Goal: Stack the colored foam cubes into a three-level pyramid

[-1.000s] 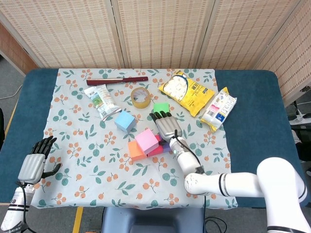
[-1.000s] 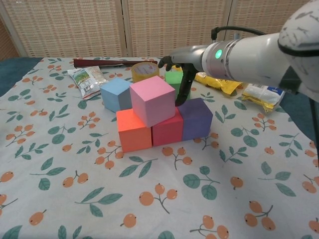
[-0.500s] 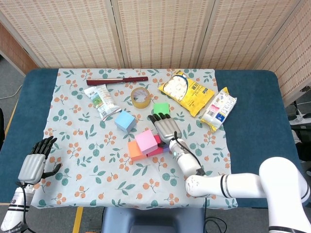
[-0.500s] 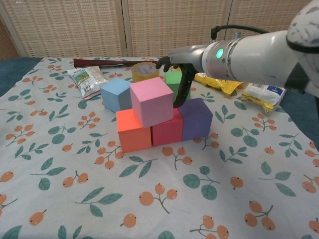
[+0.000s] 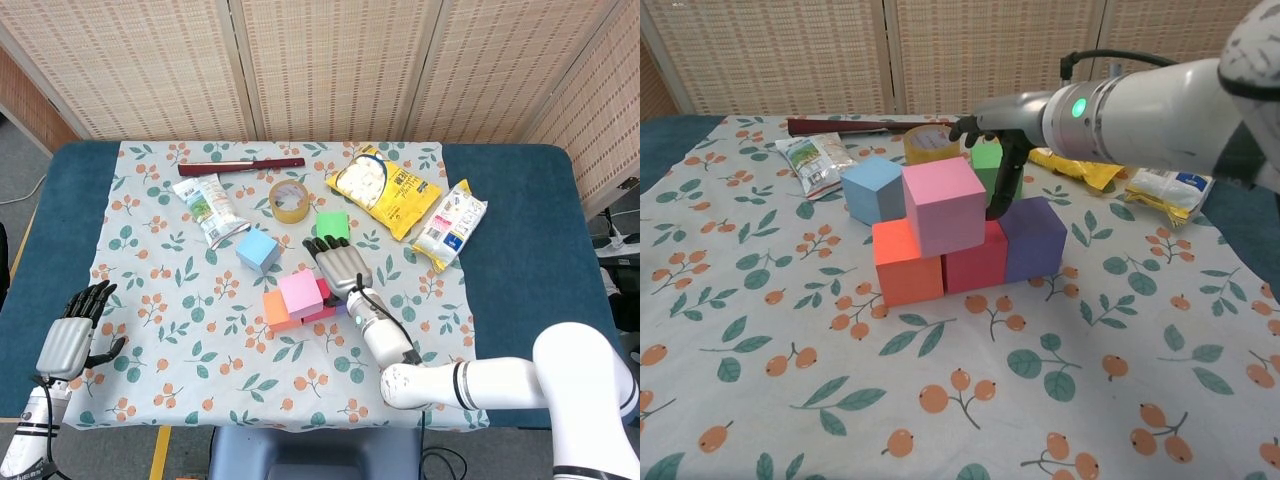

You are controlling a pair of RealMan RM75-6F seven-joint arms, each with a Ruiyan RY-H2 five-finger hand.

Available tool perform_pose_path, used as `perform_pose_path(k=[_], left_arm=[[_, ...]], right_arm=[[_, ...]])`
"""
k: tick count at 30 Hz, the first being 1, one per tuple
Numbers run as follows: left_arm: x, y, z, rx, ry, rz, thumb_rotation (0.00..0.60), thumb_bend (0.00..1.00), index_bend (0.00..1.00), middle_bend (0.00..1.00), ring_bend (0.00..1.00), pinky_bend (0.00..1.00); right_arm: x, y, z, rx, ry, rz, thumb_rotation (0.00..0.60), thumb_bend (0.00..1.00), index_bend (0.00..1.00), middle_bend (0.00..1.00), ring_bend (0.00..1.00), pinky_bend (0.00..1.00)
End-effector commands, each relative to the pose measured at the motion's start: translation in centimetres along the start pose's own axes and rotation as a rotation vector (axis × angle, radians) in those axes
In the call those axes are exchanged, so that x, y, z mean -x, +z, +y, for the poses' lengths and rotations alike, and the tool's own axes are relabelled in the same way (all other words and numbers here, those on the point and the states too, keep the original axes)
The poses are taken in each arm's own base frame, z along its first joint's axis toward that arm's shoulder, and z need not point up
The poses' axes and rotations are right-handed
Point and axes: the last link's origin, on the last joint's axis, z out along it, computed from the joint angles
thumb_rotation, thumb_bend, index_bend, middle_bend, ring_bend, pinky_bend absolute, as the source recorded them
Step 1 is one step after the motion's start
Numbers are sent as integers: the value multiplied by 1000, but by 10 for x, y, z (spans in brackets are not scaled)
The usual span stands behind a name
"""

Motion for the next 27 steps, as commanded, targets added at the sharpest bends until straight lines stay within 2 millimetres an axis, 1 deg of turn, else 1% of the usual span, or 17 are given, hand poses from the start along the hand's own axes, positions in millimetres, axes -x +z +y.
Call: perform_pose_path(k=[1, 7, 12, 15, 19, 21, 23, 27], left_arm=[[0, 0, 0, 0, 0, 0, 600, 328, 0, 8, 22, 97], [0, 0, 0, -1, -1, 1, 600, 327, 0, 8, 22, 97], [0, -1, 0, -1, 0, 1, 600, 327, 0, 8, 22, 98], [-1, -1, -1, -3, 1, 4, 600, 329, 0, 8, 22, 97], [-4, -2, -2, -10, 0, 19, 600, 329, 0, 9, 23, 97], [-5, -2, -2, -10, 0, 21, 600, 328, 0, 9, 23, 97], [-3, -1, -1, -9, 2, 17, 600, 329, 0, 9, 23, 97], [0, 0, 0, -6, 14, 6, 600, 330, 0, 9, 23, 98]], right_arm=[[-1, 0, 0, 0, 1, 1, 600, 64, 0, 50, 0, 97], [-1, -1, 1, 1, -9, 0, 600, 65, 0, 50, 0, 95], [-4, -2, 7, 13, -17, 1, 600, 64, 0, 50, 0, 94], [-8, -5, 17, 24, -35, 8, 600, 64, 0, 44, 0, 93], [-18, -9, 35, 46, -30, 45, 600, 64, 0, 34, 0, 93], [-24, -7, 45, 69, -37, 67, 600, 64, 0, 34, 0, 93], [-26, -1, 51, 92, -46, 77, 600, 63, 0, 34, 0, 93], [-27, 16, 50, 118, -32, 78, 600, 63, 0, 34, 0, 93]])
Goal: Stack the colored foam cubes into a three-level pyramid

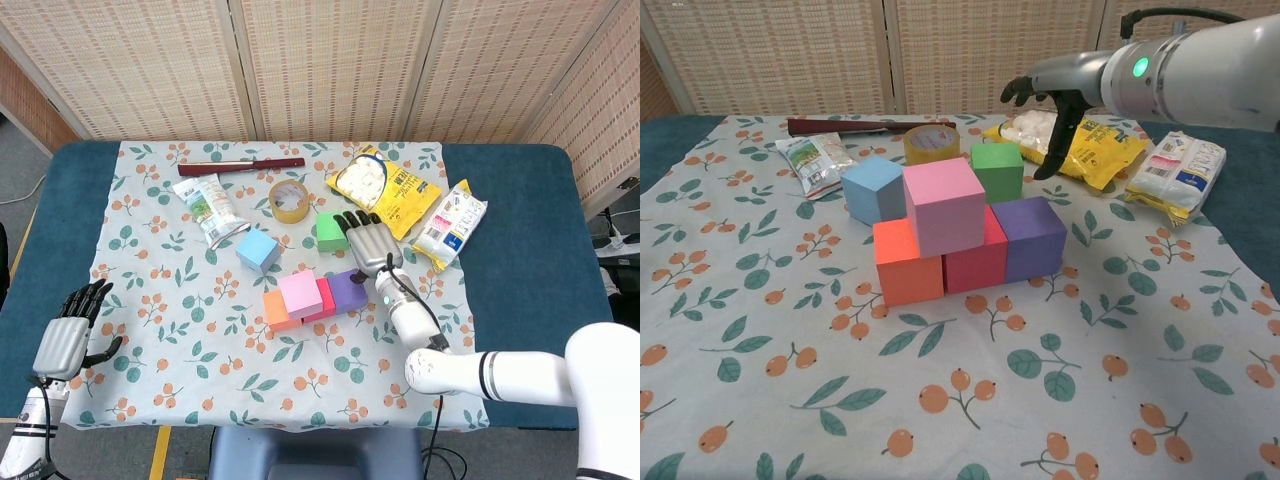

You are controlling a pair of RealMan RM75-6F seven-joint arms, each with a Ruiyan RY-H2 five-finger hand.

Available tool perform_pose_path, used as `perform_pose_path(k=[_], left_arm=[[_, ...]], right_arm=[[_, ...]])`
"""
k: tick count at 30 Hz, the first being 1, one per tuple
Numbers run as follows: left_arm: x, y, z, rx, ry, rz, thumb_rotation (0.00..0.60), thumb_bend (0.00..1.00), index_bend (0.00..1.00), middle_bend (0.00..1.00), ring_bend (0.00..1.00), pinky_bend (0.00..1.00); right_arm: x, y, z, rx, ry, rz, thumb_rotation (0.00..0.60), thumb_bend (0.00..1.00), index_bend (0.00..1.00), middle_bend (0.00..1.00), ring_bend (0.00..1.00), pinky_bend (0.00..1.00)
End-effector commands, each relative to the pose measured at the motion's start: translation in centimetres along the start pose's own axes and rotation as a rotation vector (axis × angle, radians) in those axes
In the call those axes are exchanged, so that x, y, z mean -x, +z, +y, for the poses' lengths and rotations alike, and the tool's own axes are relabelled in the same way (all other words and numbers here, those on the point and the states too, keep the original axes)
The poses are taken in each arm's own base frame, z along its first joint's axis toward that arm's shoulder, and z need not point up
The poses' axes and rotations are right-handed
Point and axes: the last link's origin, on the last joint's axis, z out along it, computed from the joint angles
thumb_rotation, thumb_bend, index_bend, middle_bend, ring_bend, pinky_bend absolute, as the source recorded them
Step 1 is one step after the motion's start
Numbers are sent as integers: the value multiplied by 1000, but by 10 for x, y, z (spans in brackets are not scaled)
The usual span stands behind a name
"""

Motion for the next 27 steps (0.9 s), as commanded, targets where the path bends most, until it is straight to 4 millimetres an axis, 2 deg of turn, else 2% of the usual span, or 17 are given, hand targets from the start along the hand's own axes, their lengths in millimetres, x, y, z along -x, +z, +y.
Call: perform_pose_path(k=[1, 7, 14, 24, 26, 27], left_arm=[[2, 1, 1, 1, 9, -5, 600, 330, 0, 9, 23, 98], [3, 4, -3, -21, 24, -5, 600, 329, 0, 9, 23, 97], [8, 7, -4, -34, 45, -15, 600, 328, 0, 9, 23, 97], [8, 10, -8, -57, 54, -13, 600, 328, 0, 9, 22, 98], [8, 10, -8, -60, 56, -11, 600, 329, 0, 9, 22, 97], [8, 11, -8, -61, 56, -10, 600, 329, 0, 9, 23, 97]], right_arm=[[1, 18, -4, 25, 3, 0, 600, 64, 0, 34, 0, 92], [7, 53, -20, 84, 56, -32, 600, 63, 0, 34, 0, 90], [19, 82, -34, 116, 18, -43, 600, 63, 0, 34, 0, 69], [35, 106, -37, 146, 24, -44, 600, 63, 0, 33, 0, 69], [38, 110, -38, 149, 35, -35, 600, 62, 38, 34, 0, 69], [38, 111, -38, 150, 38, -29, 600, 63, 98, 44, 0, 73]])
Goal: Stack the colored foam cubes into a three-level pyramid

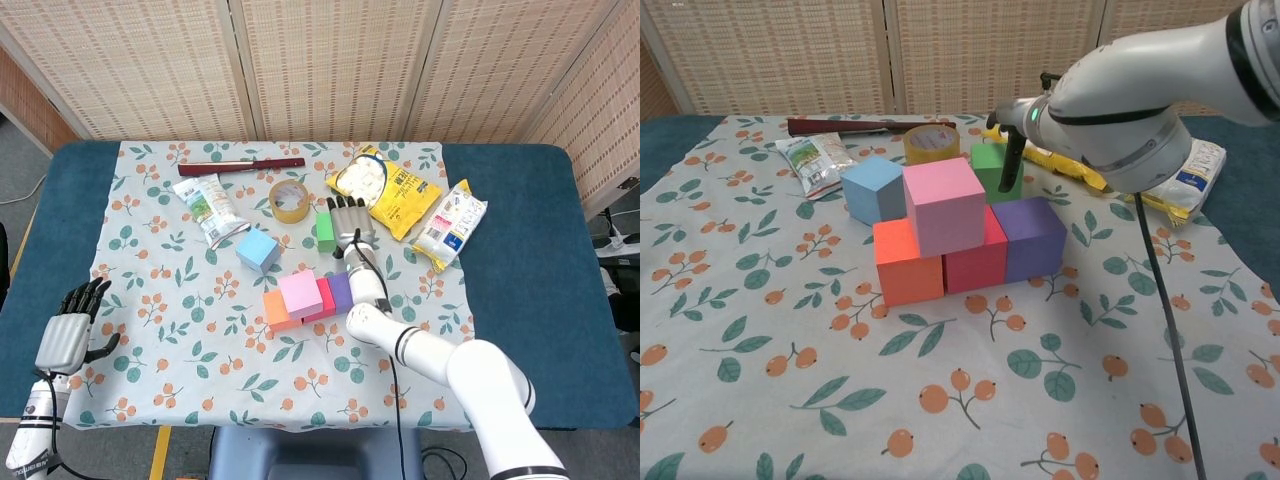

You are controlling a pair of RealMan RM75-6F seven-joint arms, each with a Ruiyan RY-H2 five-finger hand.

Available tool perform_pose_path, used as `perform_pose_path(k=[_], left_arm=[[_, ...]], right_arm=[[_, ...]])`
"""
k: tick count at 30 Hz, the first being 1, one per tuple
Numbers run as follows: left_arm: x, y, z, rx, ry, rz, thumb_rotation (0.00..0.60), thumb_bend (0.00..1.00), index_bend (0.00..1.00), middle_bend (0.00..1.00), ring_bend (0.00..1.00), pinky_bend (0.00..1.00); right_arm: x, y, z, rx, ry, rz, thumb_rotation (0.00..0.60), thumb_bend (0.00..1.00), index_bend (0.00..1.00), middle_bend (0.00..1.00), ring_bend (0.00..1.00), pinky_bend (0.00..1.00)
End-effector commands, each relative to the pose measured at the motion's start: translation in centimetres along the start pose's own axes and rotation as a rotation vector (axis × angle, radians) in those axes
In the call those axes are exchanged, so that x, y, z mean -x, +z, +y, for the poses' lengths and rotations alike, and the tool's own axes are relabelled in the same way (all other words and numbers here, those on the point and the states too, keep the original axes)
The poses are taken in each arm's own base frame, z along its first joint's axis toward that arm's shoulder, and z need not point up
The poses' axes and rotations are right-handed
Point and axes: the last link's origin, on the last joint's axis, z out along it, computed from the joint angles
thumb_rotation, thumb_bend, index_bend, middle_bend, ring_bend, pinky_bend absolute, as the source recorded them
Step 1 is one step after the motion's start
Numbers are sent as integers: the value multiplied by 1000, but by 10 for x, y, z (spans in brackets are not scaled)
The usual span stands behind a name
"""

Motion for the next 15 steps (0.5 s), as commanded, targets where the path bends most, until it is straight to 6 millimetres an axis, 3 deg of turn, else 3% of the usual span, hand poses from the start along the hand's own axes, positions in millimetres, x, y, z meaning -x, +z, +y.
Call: perform_pose_path(k=[1, 3, 8, 15], left_arm=[[0, 0, -1, -3, 2, 2, 600, 329, 0, 9, 22, 97], [0, 1, -1, -5, 2, 3, 600, 328, 0, 9, 23, 98], [-1, 1, -1, -7, 4, 5, 600, 330, 0, 9, 22, 98], [-3, 1, -2, -10, 5, 11, 600, 330, 0, 9, 23, 97]], right_arm=[[8, 5, -9, -11, 16, 4, 600, 63, 157, 60, 0, 77], [10, 7, -8, -4, 12, 13, 600, 63, 278, 145, 0, 88], [11, 11, -8, 8, 20, 16, 600, 63, 411, 275, 13, 98], [8, 13, -11, 15, 31, 49, 600, 91, 598, 417, 160, 191]])
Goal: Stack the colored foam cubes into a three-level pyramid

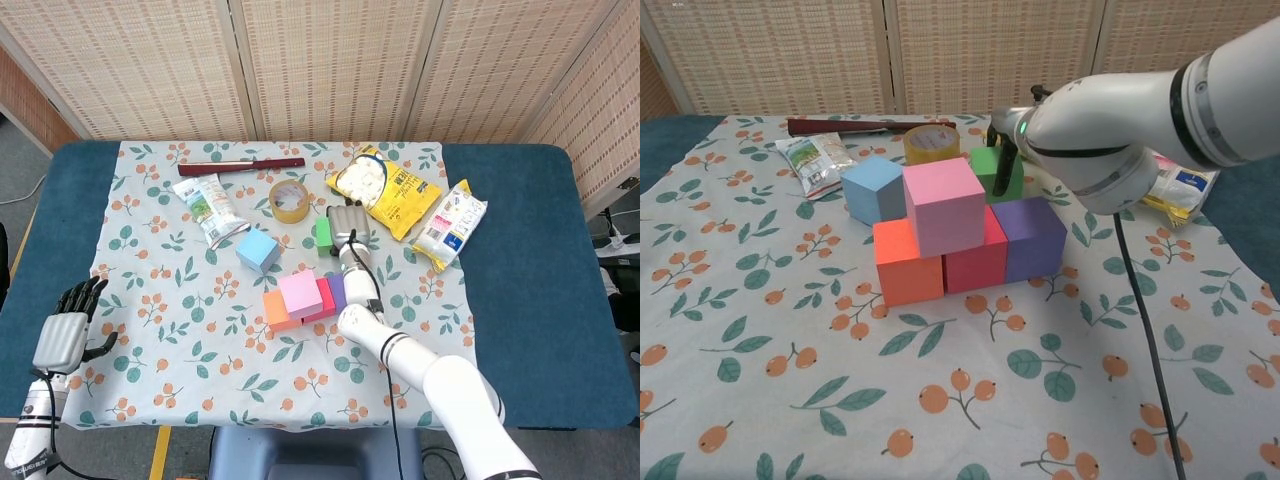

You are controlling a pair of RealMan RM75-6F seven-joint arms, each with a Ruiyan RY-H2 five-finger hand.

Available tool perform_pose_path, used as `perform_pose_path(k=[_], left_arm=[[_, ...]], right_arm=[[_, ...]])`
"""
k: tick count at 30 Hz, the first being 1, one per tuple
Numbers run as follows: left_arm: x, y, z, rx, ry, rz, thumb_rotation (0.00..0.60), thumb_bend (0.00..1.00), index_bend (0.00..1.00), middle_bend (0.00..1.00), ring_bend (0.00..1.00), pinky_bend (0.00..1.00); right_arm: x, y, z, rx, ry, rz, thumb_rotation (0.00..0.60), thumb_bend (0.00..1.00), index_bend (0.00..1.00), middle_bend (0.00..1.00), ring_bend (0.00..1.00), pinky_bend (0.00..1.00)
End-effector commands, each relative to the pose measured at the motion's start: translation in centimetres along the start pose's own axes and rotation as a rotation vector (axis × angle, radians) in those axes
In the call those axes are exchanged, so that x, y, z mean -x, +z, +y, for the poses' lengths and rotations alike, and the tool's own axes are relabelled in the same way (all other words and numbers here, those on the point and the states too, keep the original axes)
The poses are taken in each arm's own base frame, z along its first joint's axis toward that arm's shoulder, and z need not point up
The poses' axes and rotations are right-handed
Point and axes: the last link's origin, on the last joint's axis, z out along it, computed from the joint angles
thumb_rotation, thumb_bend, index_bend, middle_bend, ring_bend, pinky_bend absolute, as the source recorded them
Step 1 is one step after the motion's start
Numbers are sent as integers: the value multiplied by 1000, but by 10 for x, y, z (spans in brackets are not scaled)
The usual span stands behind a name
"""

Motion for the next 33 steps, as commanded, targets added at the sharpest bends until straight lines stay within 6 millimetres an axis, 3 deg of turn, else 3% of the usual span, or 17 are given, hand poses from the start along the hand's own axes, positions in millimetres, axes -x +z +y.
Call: perform_pose_path(k=[1, 8, 12, 17, 23, 33], left_arm=[[0, 0, 0, 1, -1, 1, 600, 329, 0, 9, 22, 97], [-2, -2, 2, 16, -5, 1, 600, 330, 0, 9, 23, 97], [-1, -5, 6, 32, 0, -3, 600, 330, 0, 9, 23, 97], [2, -7, 10, 49, 9, -11, 600, 330, 0, 9, 22, 97], [5, -10, 16, 66, 20, -15, 600, 330, 0, 9, 23, 97], [4, -12, 17, 70, 22, -10, 600, 330, 0, 9, 23, 97]], right_arm=[[-5, 0, 0, -1, 12, 15, 600, 95, 616, 425, 174, 191], [-41, -9, 13, -18, 33, 90, 600, 103, 644, 440, 200, 191], [-67, -38, 30, -81, 58, 107, 600, 104, 647, 441, 200, 192], [-86, -86, 53, -175, 54, 71, 600, 104, 647, 441, 200, 192], [-94, -125, 79, -223, 9, 44, 600, 104, 647, 441, 200, 192], [-86, -145, 108, -252, -3, -39, 600, 104, 646, 442, 200, 192]])
